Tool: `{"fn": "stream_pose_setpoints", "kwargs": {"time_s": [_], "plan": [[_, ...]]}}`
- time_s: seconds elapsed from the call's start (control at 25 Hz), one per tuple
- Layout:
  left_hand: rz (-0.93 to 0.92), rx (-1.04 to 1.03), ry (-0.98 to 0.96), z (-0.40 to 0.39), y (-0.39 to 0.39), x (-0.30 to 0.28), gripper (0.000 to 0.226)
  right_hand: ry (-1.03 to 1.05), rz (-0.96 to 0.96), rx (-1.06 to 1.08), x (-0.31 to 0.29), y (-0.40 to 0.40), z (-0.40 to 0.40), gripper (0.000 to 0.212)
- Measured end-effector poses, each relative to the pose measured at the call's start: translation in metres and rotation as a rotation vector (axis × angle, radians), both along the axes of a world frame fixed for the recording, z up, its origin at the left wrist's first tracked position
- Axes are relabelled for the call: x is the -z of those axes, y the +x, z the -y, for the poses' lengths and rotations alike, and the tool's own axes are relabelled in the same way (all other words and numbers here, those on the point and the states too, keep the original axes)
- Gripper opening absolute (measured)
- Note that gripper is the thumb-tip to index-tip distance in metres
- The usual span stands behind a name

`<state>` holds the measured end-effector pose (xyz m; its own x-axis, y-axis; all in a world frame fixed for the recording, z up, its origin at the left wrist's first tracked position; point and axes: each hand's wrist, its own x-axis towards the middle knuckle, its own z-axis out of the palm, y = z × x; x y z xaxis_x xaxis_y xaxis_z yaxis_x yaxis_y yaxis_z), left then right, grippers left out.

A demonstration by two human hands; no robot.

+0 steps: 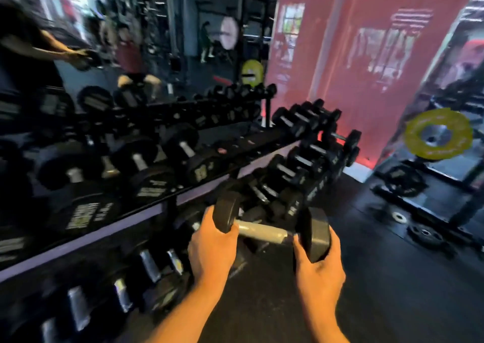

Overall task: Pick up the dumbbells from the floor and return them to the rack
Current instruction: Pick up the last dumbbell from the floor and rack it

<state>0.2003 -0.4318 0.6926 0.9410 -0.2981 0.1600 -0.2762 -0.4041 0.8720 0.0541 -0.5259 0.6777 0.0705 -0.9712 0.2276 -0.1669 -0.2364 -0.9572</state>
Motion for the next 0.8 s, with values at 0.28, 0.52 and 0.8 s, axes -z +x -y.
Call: {"fn": "stream_pose_setpoints", "kwargs": {"time_s": [0.28, 0.52, 0.8], "plan": [[-0.012, -0.398, -0.028, -0.217, 0.132, -0.023, 0.044, 0.032, 0.017, -0.360, -0.021, 0.186, -0.167, 0.064], [-0.051, -0.723, -0.099, -0.378, 0.218, -0.034, 0.041, -0.025, -0.005, -0.614, -0.047, 0.327, -0.314, 0.070], [0.011, -1.203, -0.152, -0.519, 0.299, -0.027, 0.037, -0.124, 0.016, -1.081, -0.037, 0.484, -0.454, 0.065]]}}
